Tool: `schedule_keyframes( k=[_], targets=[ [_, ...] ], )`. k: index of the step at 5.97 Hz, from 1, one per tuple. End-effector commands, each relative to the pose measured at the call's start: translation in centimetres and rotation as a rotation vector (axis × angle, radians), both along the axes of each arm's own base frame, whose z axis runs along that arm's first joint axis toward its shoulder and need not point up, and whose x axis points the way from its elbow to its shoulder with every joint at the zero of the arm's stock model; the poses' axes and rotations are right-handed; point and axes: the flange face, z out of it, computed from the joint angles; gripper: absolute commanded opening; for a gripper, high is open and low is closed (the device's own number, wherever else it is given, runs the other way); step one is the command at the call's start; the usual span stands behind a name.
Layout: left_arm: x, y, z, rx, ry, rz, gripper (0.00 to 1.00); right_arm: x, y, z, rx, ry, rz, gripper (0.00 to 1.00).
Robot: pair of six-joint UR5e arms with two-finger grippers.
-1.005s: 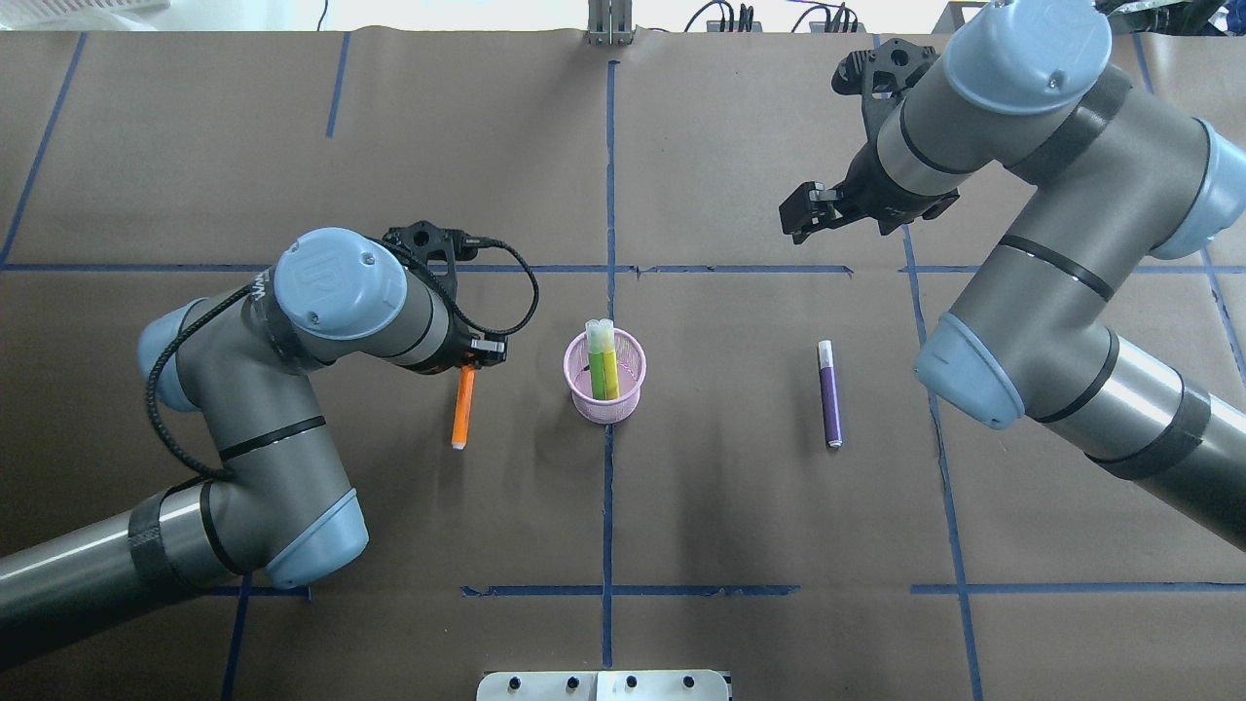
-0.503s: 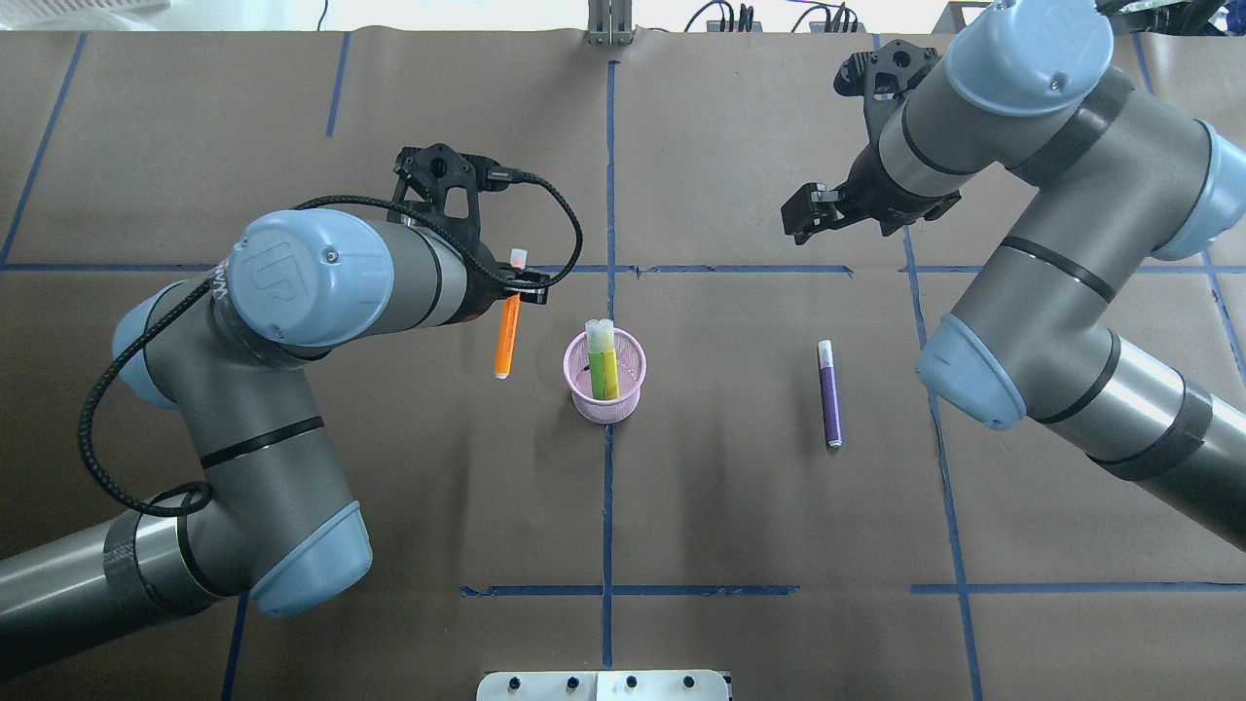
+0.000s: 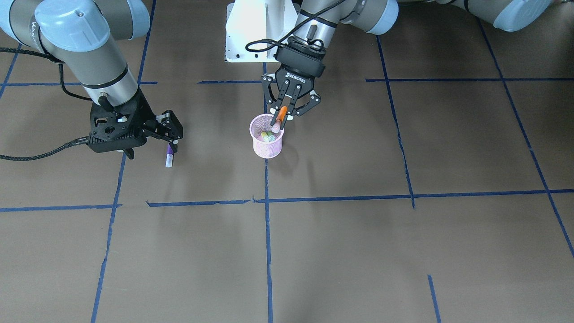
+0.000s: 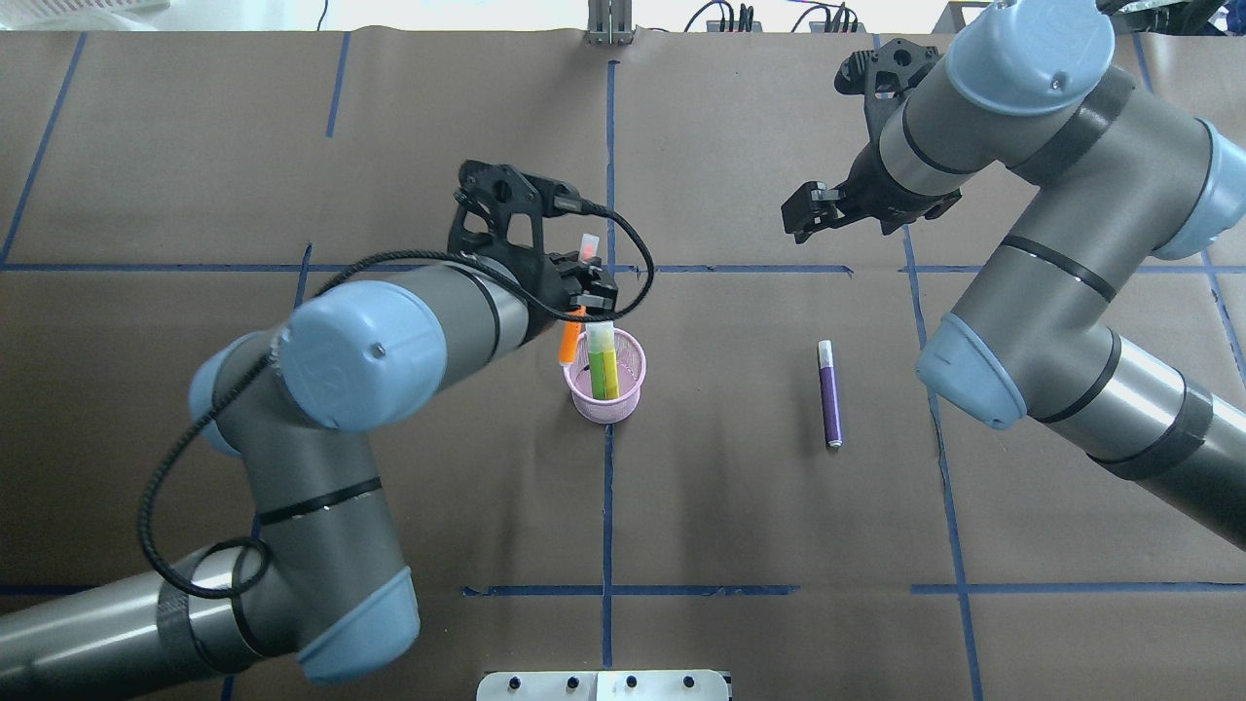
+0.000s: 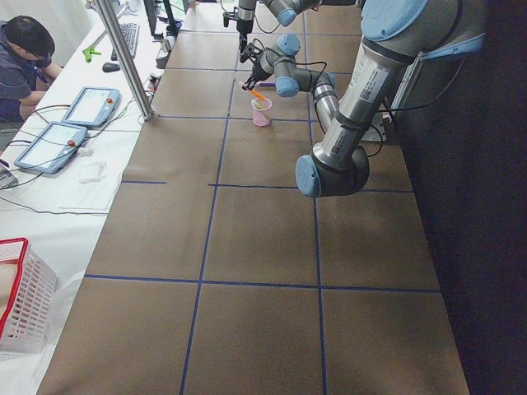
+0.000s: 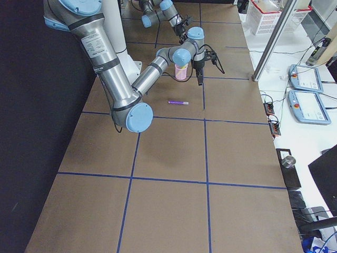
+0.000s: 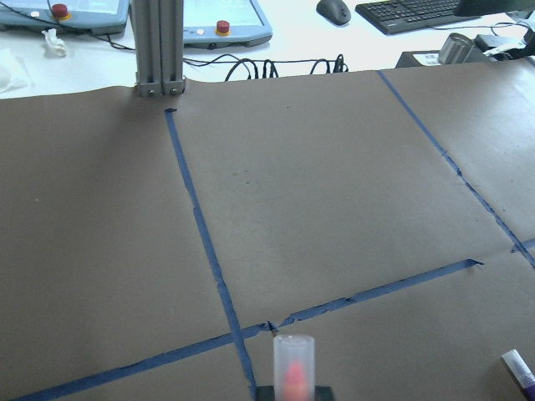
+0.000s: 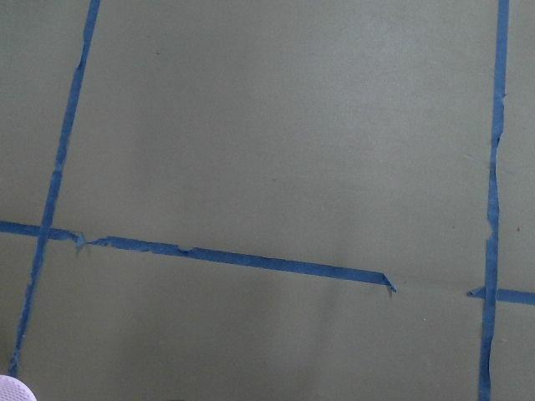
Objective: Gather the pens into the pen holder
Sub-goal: 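Lift the orange highlighter and move it over the cup with the left gripper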
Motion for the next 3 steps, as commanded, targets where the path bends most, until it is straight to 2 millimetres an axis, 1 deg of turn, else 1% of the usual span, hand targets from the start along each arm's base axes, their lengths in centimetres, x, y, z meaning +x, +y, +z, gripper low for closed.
schedule_keyframes(
  k=[1,3],
  targets=[
    [3.8,0.2,-0.6,0.040,0.001,-0.028,0.01,0.1,0.0,0.0,0.001,-0.001,0.002,1.00],
    [4.7,-0.2,0.4,0.096,-0.028,-0.016,0.01,0.1,0.0,0.1,-0.002,0.001,0.002,1.00]
  ],
)
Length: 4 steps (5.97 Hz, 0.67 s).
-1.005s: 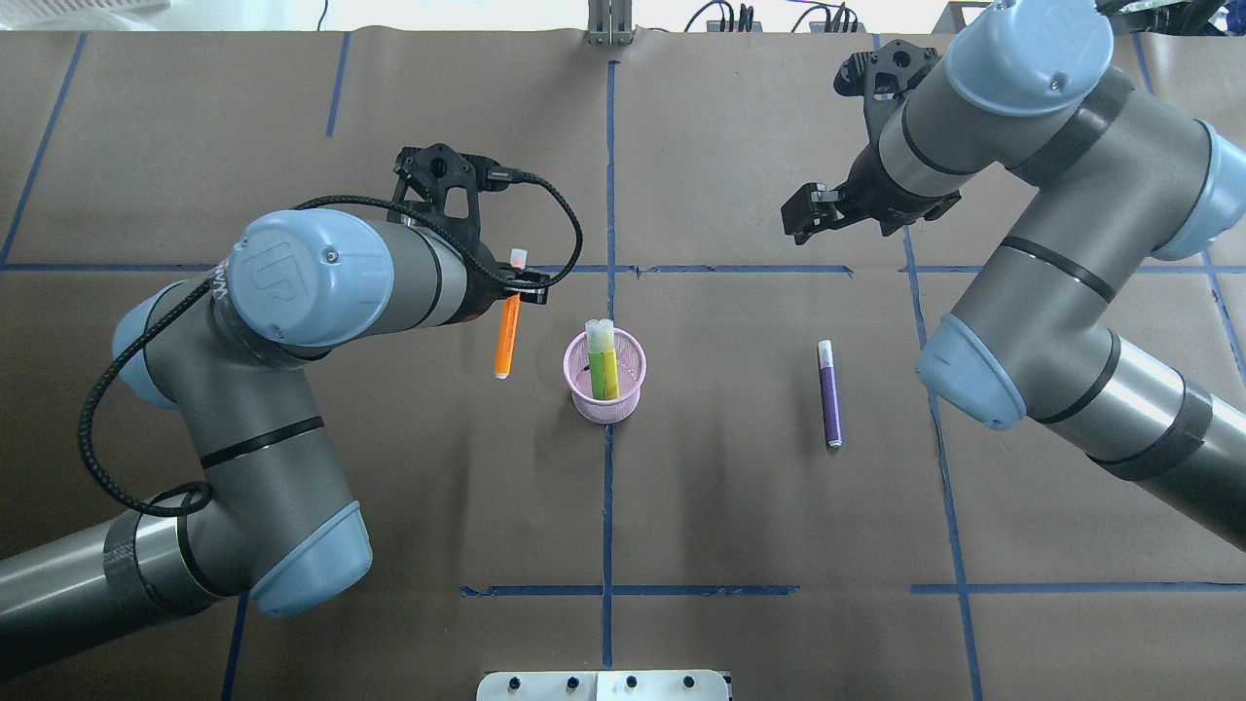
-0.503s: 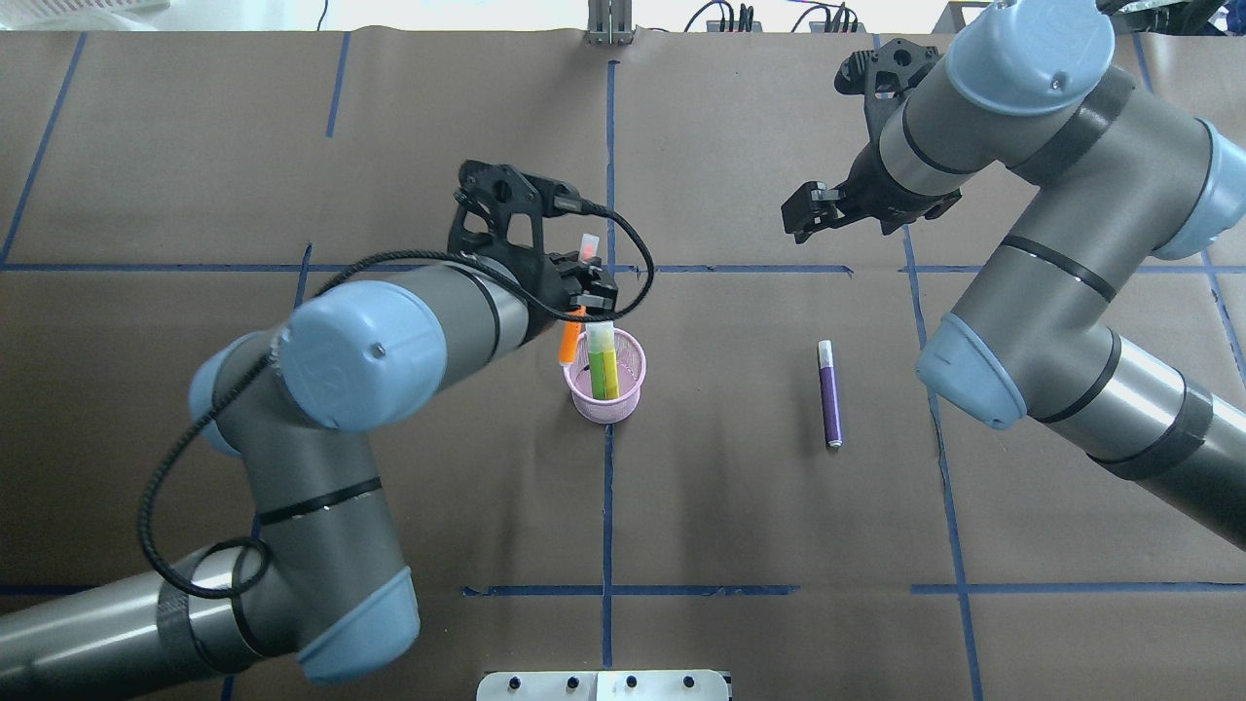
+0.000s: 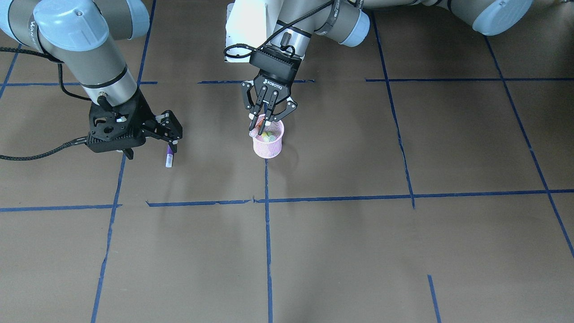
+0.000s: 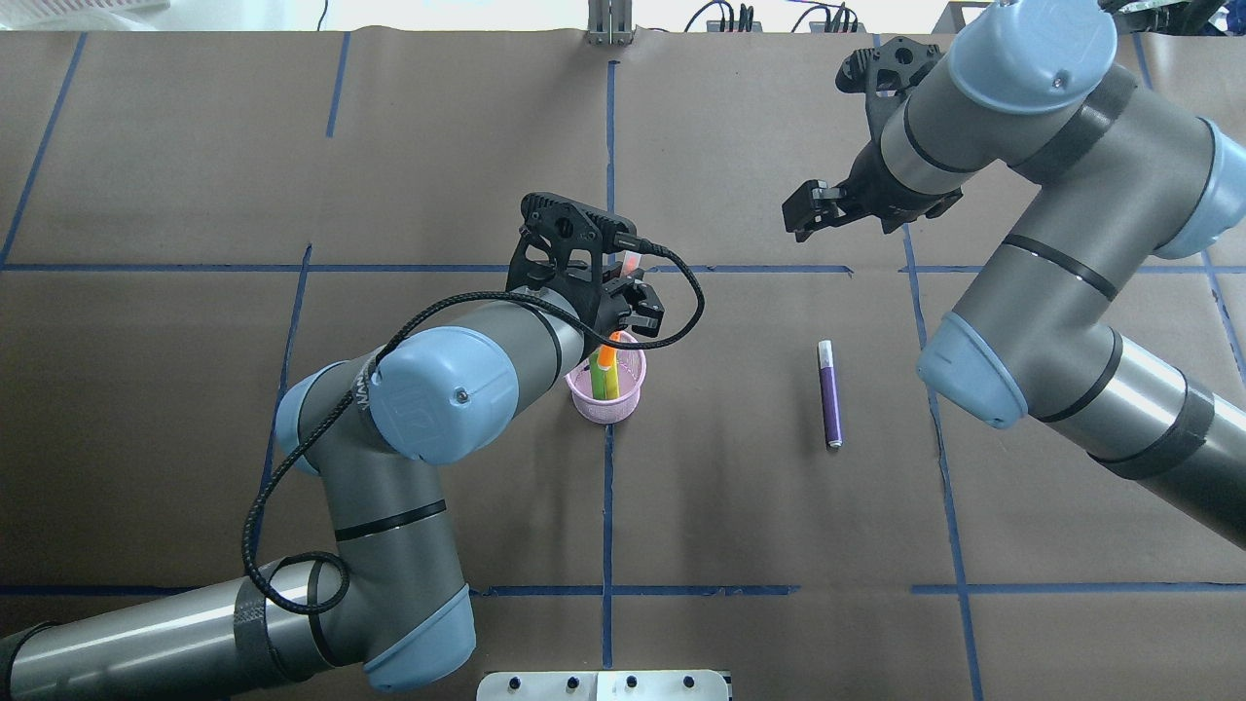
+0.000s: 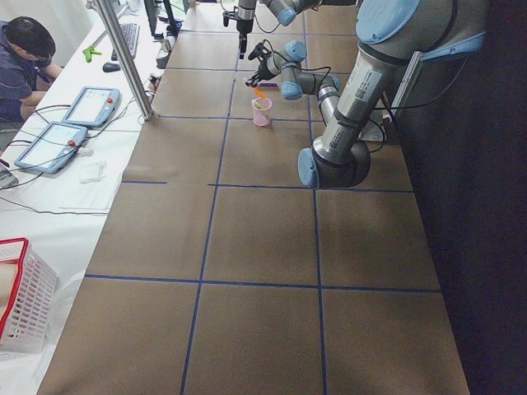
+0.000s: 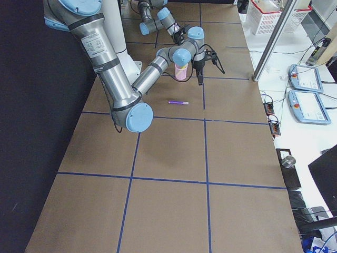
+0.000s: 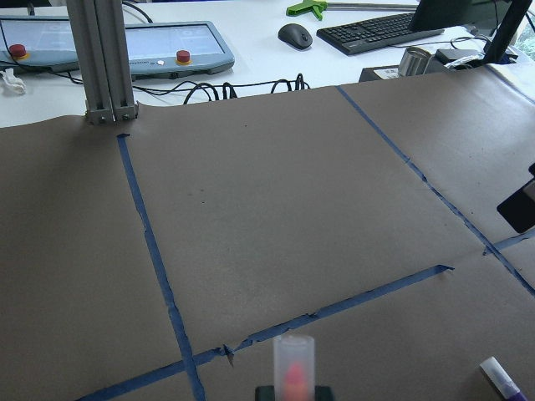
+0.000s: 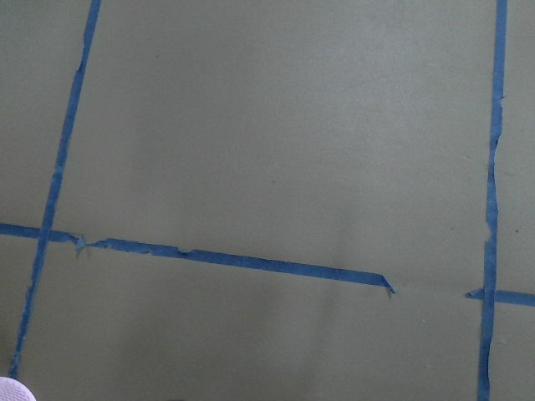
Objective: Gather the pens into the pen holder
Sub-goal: 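Lift the orange highlighter and move it over the cup with the left gripper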
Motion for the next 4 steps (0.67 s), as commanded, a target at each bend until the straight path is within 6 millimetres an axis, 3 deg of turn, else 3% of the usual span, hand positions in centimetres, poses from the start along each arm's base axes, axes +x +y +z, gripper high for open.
schedule_keyframes(
  k=[1,2,3,4],
  targets=[
    [1.04,-0.39,1.17,0.030,-0.025,0.006,0.02,0.03,0.02,0.03,0.002,0.000,-0.001,1.00],
    [1.33,-0.51,1.69,0.028,-0.029,0.007,0.06,0.00,-0.01,0.09,0.001,0.001,-0.001,1.00],
    [1.59,-0.26,1.76,0.065,-0.062,0.025,0.26,0.03,0.02,0.03,0.002,0.000,-0.001,1.00],
    [1.38,-0.11,1.36,0.116,-0.093,0.043,0.74,0.03,0.01,0.03,0.003,0.001,0.000,1.00]
  ],
)
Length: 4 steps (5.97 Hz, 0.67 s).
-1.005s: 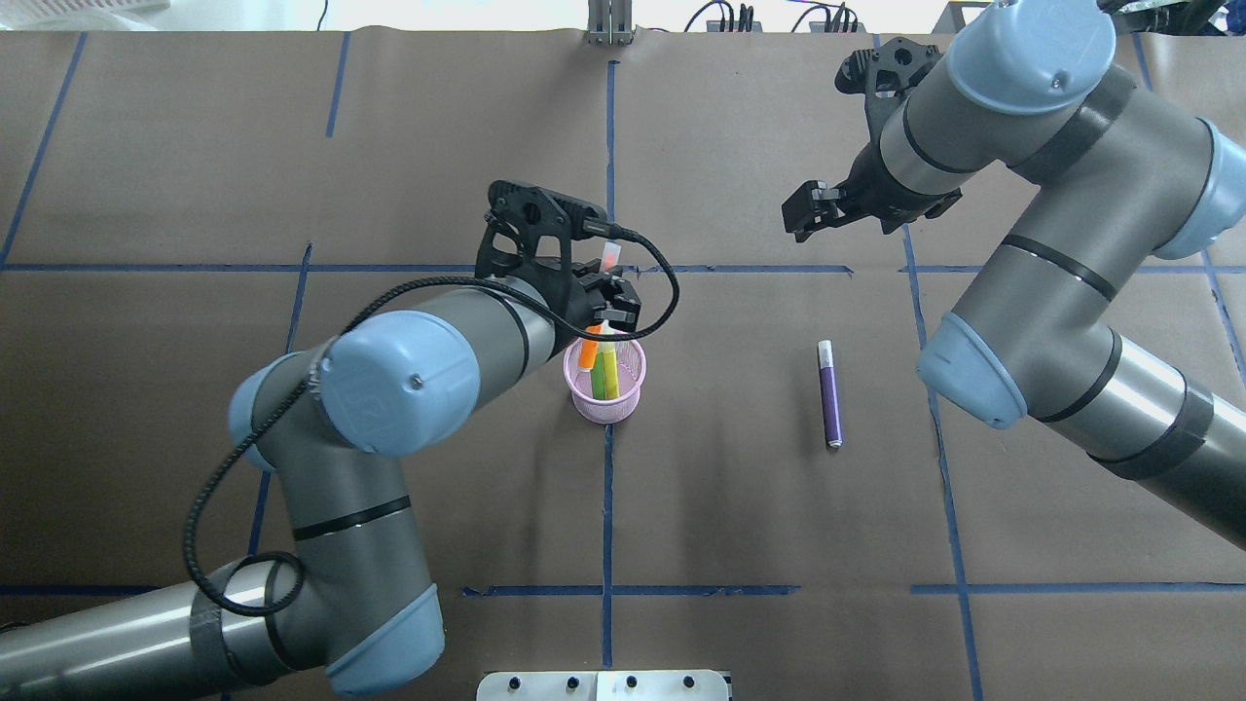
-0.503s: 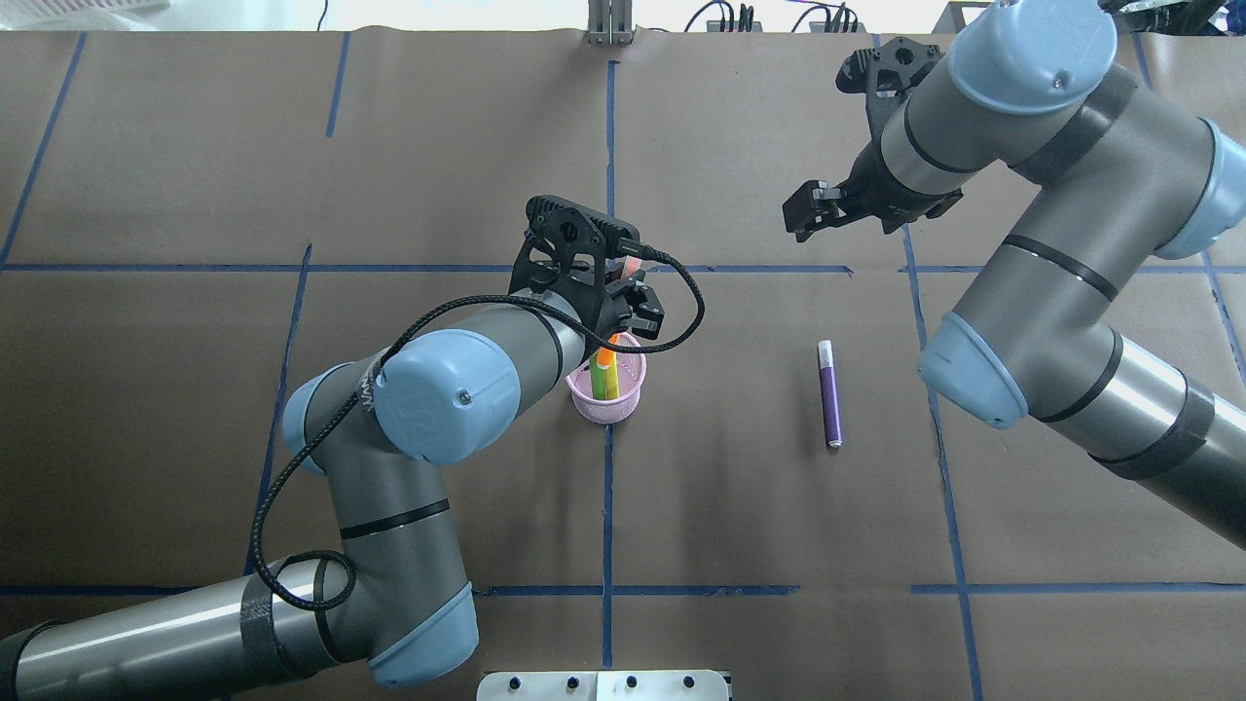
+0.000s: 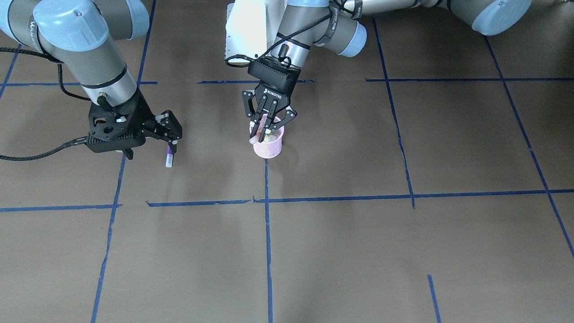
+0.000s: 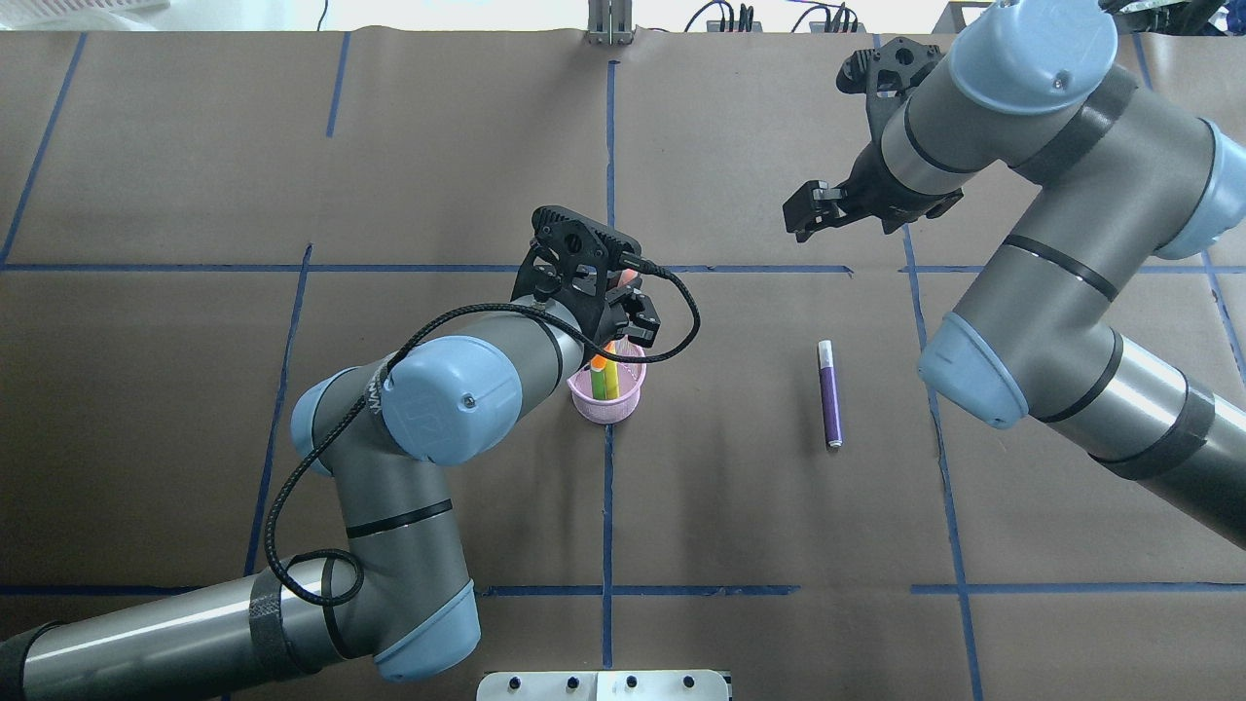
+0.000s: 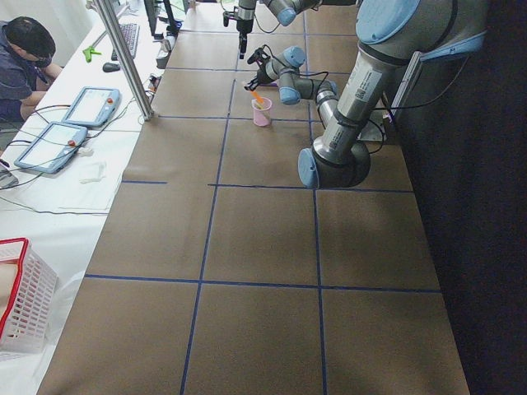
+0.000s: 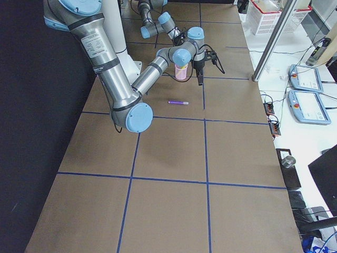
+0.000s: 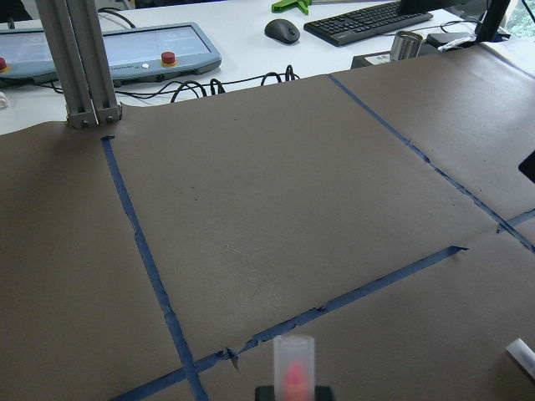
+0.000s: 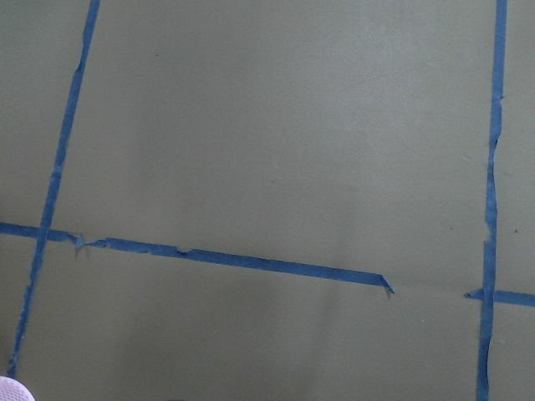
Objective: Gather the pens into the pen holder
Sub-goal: 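Release the orange highlighter into the cup and raise the left gripper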
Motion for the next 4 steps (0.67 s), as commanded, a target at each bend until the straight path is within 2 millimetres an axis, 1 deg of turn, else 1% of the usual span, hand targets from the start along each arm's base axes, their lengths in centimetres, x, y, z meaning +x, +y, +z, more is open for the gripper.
schedule_keyframes(
  k=[1,2,3,4],
  targets=[
    [-0.4,0.3,-0.5,0.046,-0.021,0.020,0.92,0.0,0.0,0.0,0.001,0.000,0.001,1.00],
    [-0.6,0.3,-0.7,0.048,-0.019,0.022,0.99,0.0,0.0,0.0,0.001,0.000,-0.001,1.00],
    [-1.5,0.4,-1.5,0.043,0.000,0.064,0.99,0.1,0.1,0.5,-0.007,0.006,0.000,1.00],
    [-2.6,-1.0,-1.3,0.008,-0.008,0.144,0.99,0.1,0.1,1.0,-0.006,0.004,0.003,1.00]
  ],
)
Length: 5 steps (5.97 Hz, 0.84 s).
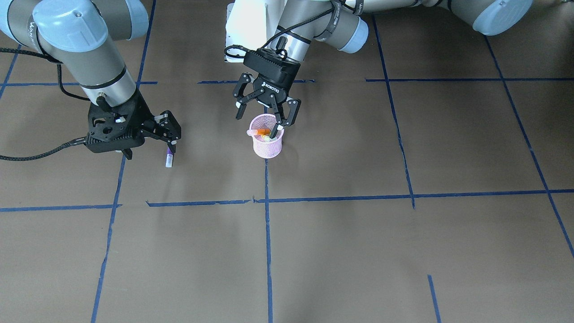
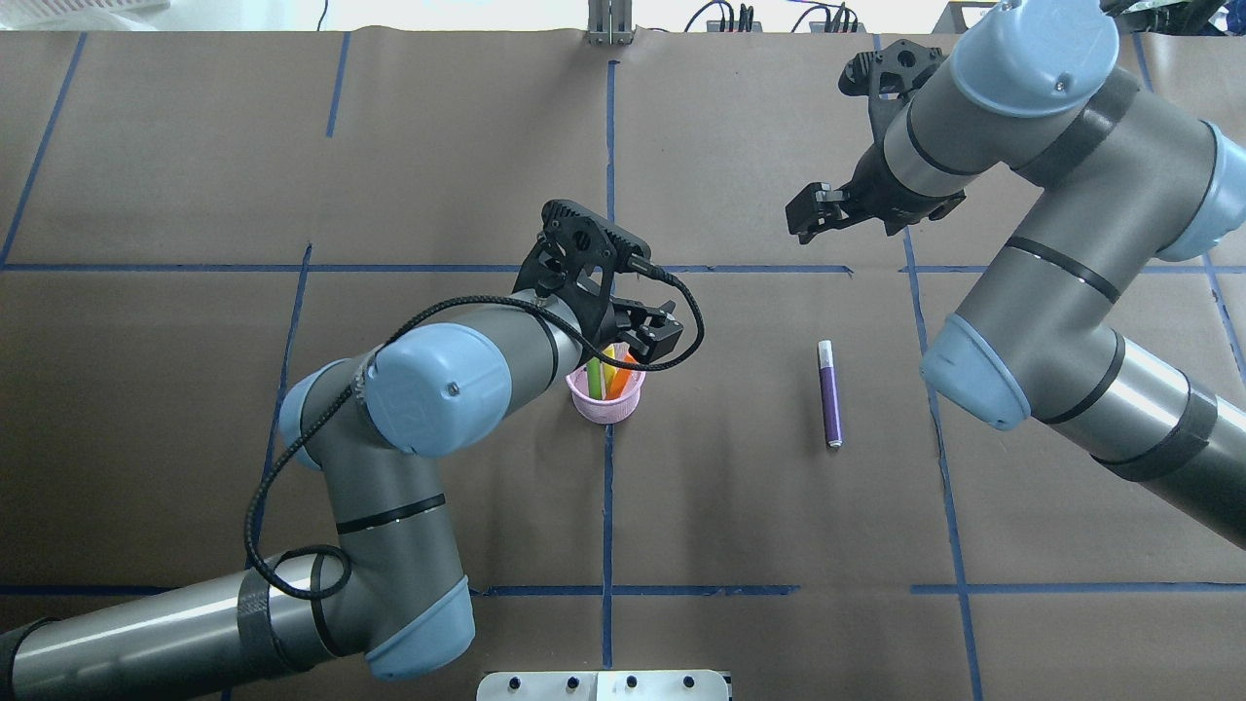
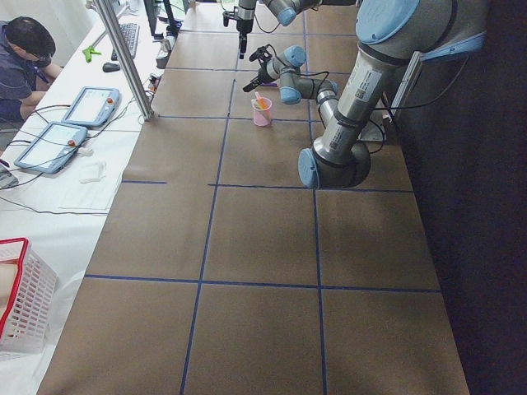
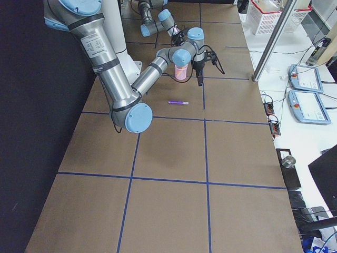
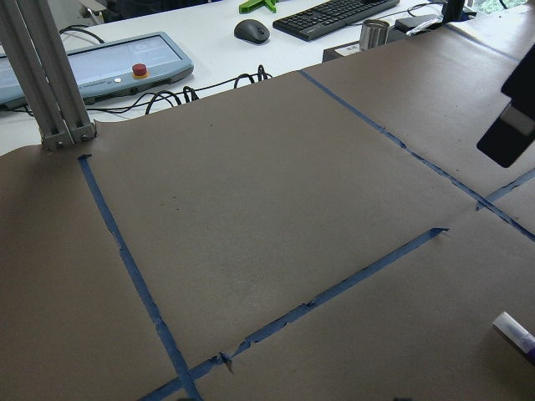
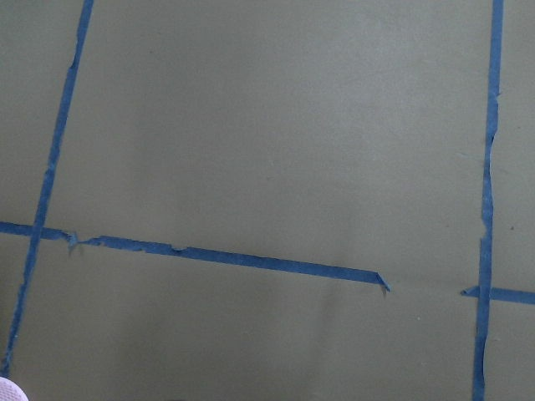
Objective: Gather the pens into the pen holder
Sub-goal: 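Release the orange highlighter into the cup and raise the left gripper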
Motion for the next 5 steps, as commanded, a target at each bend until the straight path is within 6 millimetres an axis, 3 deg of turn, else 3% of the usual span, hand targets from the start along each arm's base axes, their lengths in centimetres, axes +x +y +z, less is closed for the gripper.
schedule_keyframes(
  k=[1,2,3,4,5],
  targets=[
    [-4.0,-2.8,0.1,-0.105,-0.075,0.125,0.99,0.5,0.7,2.7,0.022,-0.033,0.006,1.00],
    [-7.9,-4.3,0.7,-0.252,-0.178,0.206,0.99,-0.4,1.8,4.1,0.024,-0.047,-0.009,1.00],
    [-10.8,-5.0,3.7,-0.397,-0.253,0.260,1.00,-2.7,3.5,5.2,-0.008,-0.033,-0.038,0.99],
    [-14.1,-5.2,8.1,-0.474,-0.296,0.243,1.00,-5.5,4.9,7.7,-0.055,0.003,-0.061,0.98],
    [-15.5,-5.8,9.2,-0.510,-0.291,0.251,1.00,-7.5,5.1,10.2,-0.125,0.034,-0.046,0.87]
  ],
)
